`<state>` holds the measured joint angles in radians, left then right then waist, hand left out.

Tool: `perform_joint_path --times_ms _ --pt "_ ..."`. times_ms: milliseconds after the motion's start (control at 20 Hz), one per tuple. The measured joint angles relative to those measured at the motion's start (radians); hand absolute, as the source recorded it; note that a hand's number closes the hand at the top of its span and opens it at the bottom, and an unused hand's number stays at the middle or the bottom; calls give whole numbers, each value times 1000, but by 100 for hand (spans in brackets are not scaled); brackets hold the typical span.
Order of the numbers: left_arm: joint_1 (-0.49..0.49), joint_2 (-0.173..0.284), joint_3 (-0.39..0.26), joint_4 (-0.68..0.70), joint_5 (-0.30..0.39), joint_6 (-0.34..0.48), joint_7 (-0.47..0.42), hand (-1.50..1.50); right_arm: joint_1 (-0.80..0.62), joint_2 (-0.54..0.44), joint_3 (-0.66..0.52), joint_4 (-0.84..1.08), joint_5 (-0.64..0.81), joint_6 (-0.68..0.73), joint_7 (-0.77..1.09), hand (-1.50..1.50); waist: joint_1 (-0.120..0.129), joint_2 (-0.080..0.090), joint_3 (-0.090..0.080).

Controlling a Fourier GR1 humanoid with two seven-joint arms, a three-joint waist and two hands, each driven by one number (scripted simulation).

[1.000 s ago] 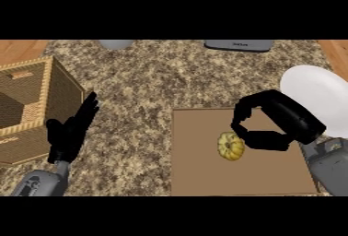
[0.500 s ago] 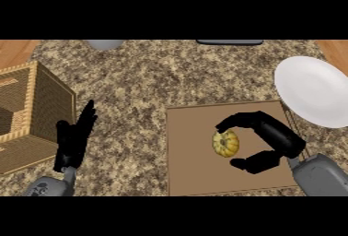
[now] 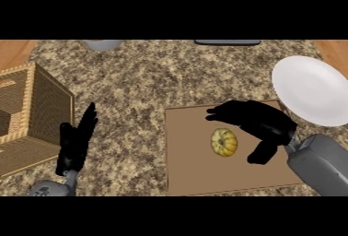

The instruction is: Pick the squash from the tray and place it in the plate

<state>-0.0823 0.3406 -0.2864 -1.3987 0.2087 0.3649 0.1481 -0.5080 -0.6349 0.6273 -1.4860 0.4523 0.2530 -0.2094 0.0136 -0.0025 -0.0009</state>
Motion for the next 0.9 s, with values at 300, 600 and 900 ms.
perform_joint_path --times_ms 300,600,900 --pt "13 -3 6 -26 -14 11 20 0 -91 19 80 -73 106 183 197 -150 -5 -2 -1" --pt "1 -3 27 -25 -18 -5 29 0 -145 91 120 -58 136 402 362 -150 -7 1 0" --pt "16 -23 42 -23 -42 -20 24 0 -151 172 119 32 228 478 386 -150 -7 2 0"
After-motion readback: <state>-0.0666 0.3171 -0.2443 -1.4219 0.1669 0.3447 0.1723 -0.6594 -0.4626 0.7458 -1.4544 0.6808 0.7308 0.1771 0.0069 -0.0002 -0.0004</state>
